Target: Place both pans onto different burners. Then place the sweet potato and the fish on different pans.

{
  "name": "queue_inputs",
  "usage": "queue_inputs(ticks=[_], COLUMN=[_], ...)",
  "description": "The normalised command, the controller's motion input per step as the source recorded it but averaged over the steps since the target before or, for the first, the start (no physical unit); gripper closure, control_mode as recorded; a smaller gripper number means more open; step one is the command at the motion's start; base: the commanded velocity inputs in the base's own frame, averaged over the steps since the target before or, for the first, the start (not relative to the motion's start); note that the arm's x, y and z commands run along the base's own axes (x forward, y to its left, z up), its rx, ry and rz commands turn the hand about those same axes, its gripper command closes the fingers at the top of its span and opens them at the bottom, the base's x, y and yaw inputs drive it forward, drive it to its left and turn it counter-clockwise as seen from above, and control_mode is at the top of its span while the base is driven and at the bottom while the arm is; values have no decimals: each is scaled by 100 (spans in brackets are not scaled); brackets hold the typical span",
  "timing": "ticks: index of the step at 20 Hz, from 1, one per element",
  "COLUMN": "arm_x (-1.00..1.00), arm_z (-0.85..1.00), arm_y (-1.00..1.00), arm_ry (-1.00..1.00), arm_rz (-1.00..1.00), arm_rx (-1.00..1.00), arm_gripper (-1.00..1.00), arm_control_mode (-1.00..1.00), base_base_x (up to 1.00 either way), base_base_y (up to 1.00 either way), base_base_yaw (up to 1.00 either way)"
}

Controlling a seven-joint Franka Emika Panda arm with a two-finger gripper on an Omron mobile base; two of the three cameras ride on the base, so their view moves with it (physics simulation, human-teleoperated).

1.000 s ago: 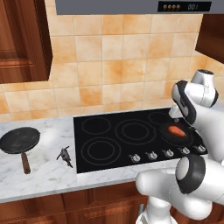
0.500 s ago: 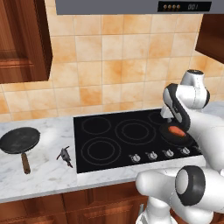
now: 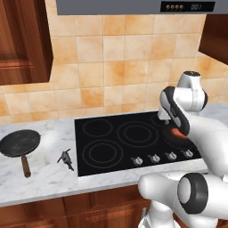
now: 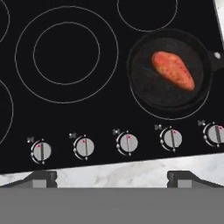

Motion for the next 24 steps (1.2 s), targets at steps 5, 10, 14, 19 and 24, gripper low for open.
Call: queue_inputs(ticks=[5, 10, 14, 19, 24], arm_x=[0, 0, 0, 0, 0], arm_z=[0, 0, 0, 0, 0], arm_y=[0, 0, 0, 0, 0], arm_ry=[0, 0, 0, 0, 0], arm_rz=[0, 0, 0, 0, 0], arm_rx=[0, 0, 0, 0, 0], arm_gripper=[-100, -100, -100, -100, -100], arm_control_mode=[100, 100, 100, 100, 100], base_base_x=[-4, -36, -43, -3, 6], base_base_y=[6, 42, 62, 82, 73], base_base_yaw=[-1, 0, 0, 0, 0])
